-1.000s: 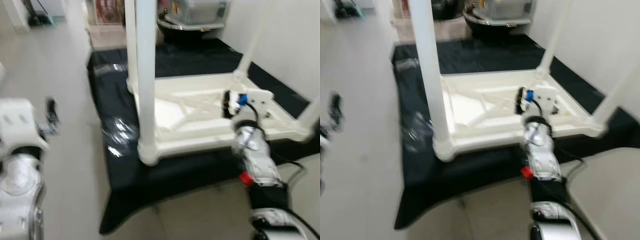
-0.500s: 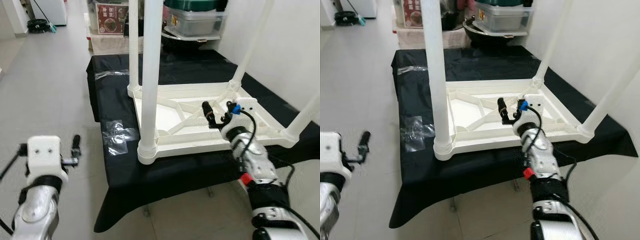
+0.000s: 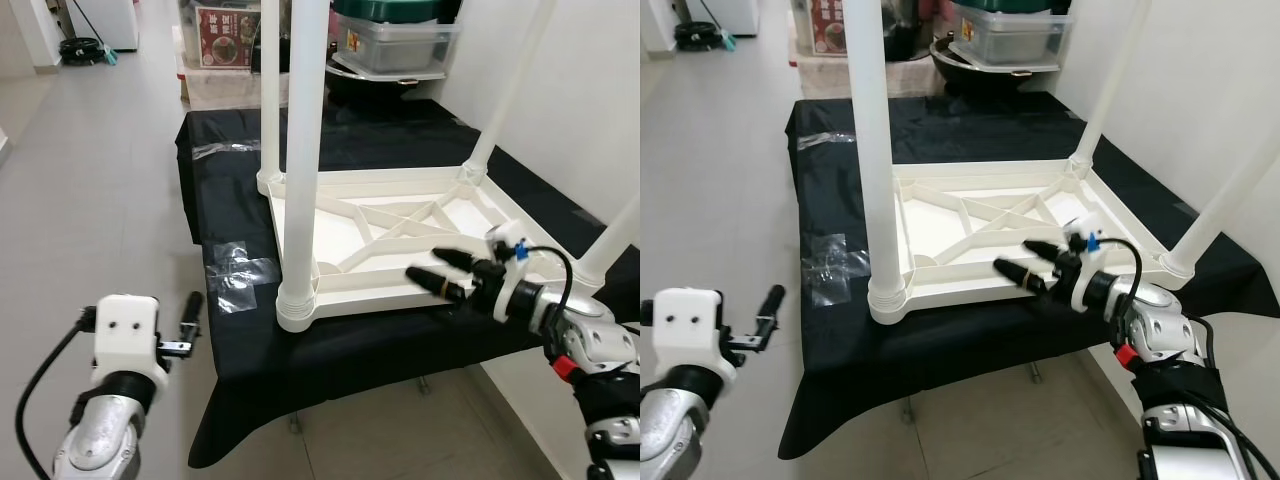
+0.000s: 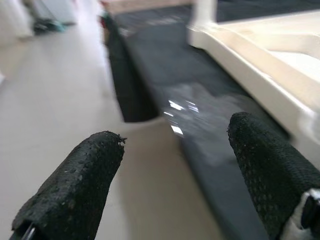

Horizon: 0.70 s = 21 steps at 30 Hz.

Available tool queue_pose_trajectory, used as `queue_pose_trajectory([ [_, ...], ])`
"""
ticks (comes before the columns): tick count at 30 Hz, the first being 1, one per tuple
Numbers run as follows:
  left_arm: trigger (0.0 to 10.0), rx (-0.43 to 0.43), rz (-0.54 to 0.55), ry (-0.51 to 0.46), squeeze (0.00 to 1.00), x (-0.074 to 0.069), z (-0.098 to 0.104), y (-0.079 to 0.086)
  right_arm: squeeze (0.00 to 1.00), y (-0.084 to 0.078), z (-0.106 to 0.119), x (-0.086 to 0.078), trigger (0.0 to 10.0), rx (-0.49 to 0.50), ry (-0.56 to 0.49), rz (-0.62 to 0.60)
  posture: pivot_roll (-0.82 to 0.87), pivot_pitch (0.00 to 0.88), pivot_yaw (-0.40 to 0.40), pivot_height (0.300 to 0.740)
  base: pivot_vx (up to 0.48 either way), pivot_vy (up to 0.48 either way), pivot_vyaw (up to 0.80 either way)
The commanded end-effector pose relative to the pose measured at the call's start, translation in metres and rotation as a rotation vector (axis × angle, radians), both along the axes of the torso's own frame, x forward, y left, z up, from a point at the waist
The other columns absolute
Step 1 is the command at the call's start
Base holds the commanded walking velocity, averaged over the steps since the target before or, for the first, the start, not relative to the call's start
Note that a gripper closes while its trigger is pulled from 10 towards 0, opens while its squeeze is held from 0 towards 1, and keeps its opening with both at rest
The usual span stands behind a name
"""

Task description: Building children table

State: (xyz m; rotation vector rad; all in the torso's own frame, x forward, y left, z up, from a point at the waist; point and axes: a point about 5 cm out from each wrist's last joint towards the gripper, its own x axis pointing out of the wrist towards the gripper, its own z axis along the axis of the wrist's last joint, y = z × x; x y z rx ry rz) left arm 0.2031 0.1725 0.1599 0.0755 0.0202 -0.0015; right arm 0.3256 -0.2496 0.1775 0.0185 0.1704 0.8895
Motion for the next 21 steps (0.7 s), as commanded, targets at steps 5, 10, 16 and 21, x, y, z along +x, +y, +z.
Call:
queue_pose_trajectory([
  [5, 10.0, -0.081, -0.278, 0.060, 0.00, -0.016, -0.008, -0.039, 0.18, 0.018, 0.022, -0.001, 10.0, 0.046, -0.044, 0.198, 0.15, 0.107, -0.077, 0.740, 0.000, 0.000, 0.00],
  [10, 10.0, -0.088, -0.450, 0.098, 0.00, -0.029, -0.014, -0.065, 1.00, 0.032, 0.038, 0.011, 10.0, 0.067, -0.113, 0.226, 0.15, 0.113, -0.077, 0.740, 0.000, 0.000, 0.00],
  [16, 10.0, -0.088, -0.514, 0.111, 0.00, -0.035, -0.017, -0.075, 0.00, 0.044, 0.042, 0.013, 10.0, 0.059, -0.144, 0.271, 0.15, 0.118, -0.078, 0.740, 0.000, 0.000, 0.00],
  [21, 10.0, -0.063, -0.496, 0.112, 0.00, -0.039, -0.020, -0.074, 0.00, 0.061, 0.048, 0.015, 10.0, 0.075, -0.174, 0.322, 0.15, 0.125, -0.078, 0.740, 0.000, 0.000, 0.00],
])
